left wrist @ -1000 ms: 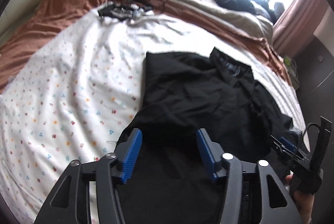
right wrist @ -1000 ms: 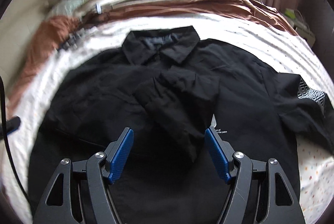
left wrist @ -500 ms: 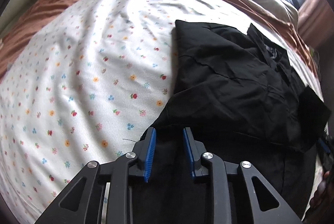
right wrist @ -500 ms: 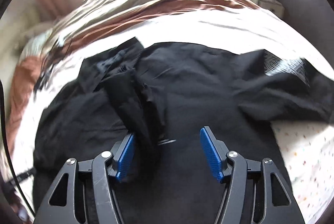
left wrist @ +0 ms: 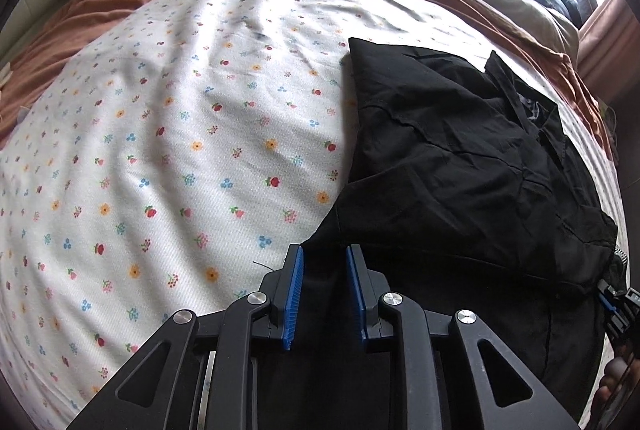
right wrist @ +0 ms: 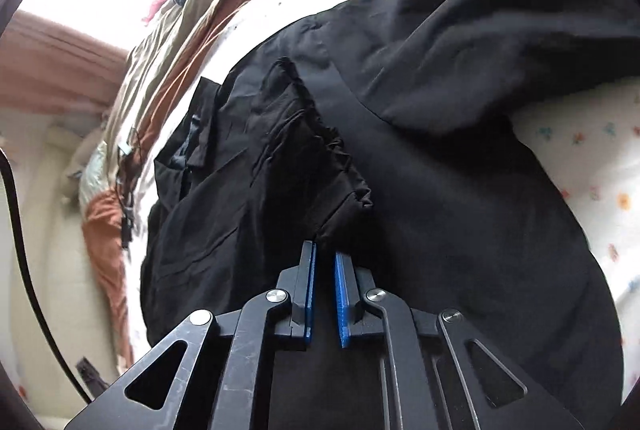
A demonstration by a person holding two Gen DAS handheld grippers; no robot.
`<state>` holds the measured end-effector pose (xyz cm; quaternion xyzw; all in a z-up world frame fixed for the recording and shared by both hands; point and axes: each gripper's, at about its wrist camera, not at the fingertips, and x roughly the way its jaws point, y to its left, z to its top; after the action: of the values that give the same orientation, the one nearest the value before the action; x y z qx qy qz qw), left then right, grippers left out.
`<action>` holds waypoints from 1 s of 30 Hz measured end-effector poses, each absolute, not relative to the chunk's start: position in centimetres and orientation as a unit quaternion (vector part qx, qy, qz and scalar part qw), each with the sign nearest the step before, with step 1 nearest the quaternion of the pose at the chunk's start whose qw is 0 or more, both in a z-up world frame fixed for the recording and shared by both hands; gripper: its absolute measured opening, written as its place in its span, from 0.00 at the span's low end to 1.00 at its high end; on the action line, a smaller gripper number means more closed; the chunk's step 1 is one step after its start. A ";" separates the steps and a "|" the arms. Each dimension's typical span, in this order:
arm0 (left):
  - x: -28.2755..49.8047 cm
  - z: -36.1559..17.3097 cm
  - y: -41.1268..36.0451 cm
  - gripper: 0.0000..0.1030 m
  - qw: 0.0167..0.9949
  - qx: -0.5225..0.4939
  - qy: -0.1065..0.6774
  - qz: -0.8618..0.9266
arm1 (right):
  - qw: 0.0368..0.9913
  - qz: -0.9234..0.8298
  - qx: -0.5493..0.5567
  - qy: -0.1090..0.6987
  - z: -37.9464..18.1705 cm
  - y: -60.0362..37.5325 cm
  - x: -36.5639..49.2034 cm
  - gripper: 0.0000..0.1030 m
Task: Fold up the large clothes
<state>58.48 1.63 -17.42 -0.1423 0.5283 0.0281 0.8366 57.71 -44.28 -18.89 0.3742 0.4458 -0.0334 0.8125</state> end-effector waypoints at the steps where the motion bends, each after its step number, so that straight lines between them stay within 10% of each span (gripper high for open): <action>1: 58.6 -17.4 1.7 0.23 0.836 -0.144 0.529 0.028 | 0.814 -0.032 0.373 0.444 -19.0 -44.3 58.1 0.09; 8: 58.6 -16.7 1.8 0.23 0.831 -0.155 0.532 0.037 | 0.816 -0.054 0.342 0.462 -17.7 -44.0 58.7 0.20; 10: 58.3 -16.0 1.8 0.29 0.833 -0.174 0.525 0.028 | 0.828 -0.069 0.331 0.448 -16.2 -44.7 57.9 0.52; 12: 57.9 -15.0 1.5 0.52 0.839 -0.184 0.511 0.016 | 0.838 -0.084 0.342 0.417 -14.5 -46.1 56.4 0.63; 14: 57.4 -14.0 0.9 0.79 0.849 -0.181 0.496 0.011 | 0.841 -0.099 0.353 0.399 -13.5 -47.7 55.1 0.63; 30: 55.4 -10.5 -3.0 0.80 0.876 -0.150 0.458 -0.025 | 0.813 -0.235 0.417 0.331 -12.8 -61.1 45.7 0.63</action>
<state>55.36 -2.98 -10.52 -0.1504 0.4580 -0.0251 0.8758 45.69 -61.10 -12.81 0.4173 0.3310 -0.2351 0.8131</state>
